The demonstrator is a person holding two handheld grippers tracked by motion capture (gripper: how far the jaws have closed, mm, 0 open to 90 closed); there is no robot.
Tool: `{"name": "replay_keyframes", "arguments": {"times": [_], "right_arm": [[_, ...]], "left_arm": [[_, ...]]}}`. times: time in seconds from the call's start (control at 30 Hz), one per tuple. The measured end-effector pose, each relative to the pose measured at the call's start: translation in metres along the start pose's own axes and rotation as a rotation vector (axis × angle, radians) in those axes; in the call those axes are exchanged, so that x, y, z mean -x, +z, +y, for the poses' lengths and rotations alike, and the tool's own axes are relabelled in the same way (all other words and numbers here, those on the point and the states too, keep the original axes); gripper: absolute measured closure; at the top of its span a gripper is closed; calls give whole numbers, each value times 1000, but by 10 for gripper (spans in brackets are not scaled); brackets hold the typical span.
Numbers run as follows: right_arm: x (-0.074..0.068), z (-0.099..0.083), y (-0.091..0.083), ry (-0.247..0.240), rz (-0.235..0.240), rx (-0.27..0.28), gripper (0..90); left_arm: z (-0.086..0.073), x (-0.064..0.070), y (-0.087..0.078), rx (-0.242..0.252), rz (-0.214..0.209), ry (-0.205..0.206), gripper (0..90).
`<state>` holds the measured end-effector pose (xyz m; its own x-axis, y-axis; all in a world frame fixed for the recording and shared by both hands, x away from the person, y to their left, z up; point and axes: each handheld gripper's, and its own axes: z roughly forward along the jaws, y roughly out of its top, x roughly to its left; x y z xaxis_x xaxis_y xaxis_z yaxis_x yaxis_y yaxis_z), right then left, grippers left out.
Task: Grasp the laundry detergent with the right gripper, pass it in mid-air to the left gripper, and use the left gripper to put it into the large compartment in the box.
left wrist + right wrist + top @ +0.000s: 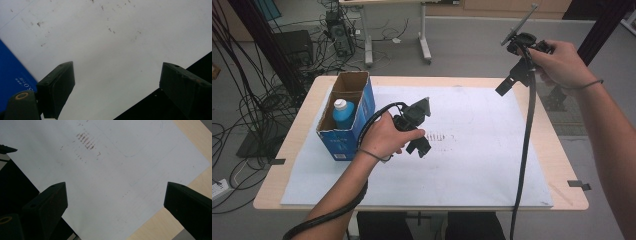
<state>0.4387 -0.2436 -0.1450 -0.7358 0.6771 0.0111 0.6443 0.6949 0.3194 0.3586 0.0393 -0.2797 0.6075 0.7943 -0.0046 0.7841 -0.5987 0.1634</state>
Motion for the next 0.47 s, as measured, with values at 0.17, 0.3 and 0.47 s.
{"name": "replay_keyframes", "arguments": {"times": [0.17, 0.3, 0.47], "right_arm": [[-1, -1, 1, 2, 0, 2, 51], [-2, -2, 1, 0, 1, 1, 51], [-2, -7, 2, 4, 5, 17, 52]], "left_arm": [[-1, 0, -1, 3, 3, -4, 133], [-3, 1, -1, -1, 2, -4, 134], [-3, 4, 2, -4, 0, -3, 134]]}}
